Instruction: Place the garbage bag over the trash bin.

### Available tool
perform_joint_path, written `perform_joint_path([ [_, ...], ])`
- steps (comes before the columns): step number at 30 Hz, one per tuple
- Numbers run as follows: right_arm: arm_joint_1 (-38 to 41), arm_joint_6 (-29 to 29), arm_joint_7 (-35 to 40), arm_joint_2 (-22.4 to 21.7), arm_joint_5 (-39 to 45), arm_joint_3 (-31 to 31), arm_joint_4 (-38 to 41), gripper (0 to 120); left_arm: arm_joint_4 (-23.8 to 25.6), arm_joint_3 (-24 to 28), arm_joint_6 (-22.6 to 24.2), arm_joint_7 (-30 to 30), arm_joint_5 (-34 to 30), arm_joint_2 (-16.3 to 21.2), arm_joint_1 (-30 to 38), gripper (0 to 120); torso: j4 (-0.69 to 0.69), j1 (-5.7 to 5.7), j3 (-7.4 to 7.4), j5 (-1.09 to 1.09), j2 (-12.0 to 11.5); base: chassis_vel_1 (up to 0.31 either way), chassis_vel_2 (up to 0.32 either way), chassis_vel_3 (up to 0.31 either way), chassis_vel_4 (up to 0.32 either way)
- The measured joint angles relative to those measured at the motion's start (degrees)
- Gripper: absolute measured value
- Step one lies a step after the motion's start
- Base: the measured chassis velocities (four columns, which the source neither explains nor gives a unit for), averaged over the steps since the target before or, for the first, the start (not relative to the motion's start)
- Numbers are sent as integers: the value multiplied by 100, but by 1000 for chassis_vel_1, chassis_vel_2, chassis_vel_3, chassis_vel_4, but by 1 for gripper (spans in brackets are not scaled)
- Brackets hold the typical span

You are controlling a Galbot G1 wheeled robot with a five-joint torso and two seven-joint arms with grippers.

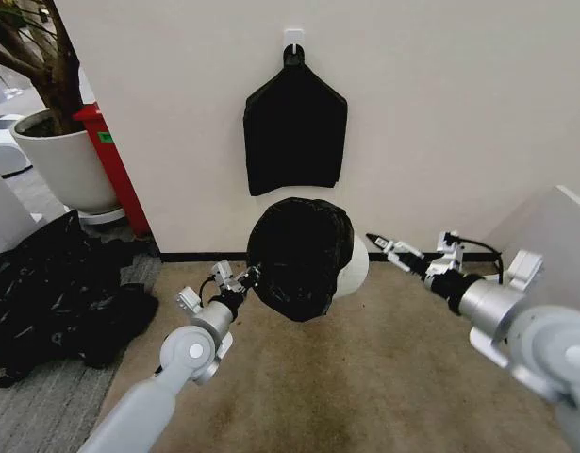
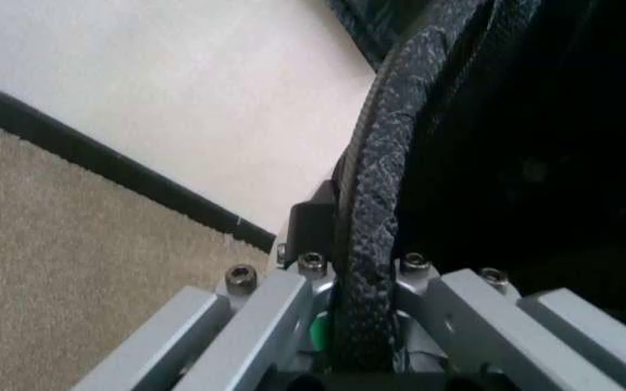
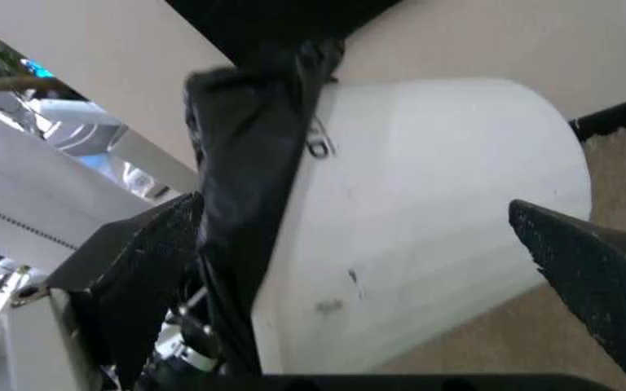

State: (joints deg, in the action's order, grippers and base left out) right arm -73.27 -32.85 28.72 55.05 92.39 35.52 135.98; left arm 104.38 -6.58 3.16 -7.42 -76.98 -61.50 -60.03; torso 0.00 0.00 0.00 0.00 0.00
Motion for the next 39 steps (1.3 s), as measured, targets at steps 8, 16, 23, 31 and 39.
perform_joint_path([
  [8, -140, -22, -3, 19, -387, -175, -29, 100, 178, -20, 0, 22, 35, -27, -95, 1, 0, 0, 0, 0, 0, 0, 0, 0, 0],
  [16, -264, 17, 0, 114, -804, -117, -436, 100, 453, -43, -1, 47, 27, 28, -154, 1, 0, 0, 1, 2, 0, 0, 0, 0, 0],
  [23, -450, 94, 378, 148, -366, 321, 304, 100, 388, -61, -13, 36, 37, 44, -140, 1, 0, 0, 1, -3, 0, 0, 0, 0, 0],
  [31, -349, 300, 858, 228, -264, -73, 750, 100, 368, -17, -17, 27, 157, 26, -127, 1, 0, 0, 1, 0, 0, 0, 0, 0, 0],
  [39, -164, 381, 989, 200, -495, -382, 750, 100, 432, -21, -16, 44, 190, 36, -145, 1, 0, 0, 1, 0, 0, 0, 0, 0, 0],
])
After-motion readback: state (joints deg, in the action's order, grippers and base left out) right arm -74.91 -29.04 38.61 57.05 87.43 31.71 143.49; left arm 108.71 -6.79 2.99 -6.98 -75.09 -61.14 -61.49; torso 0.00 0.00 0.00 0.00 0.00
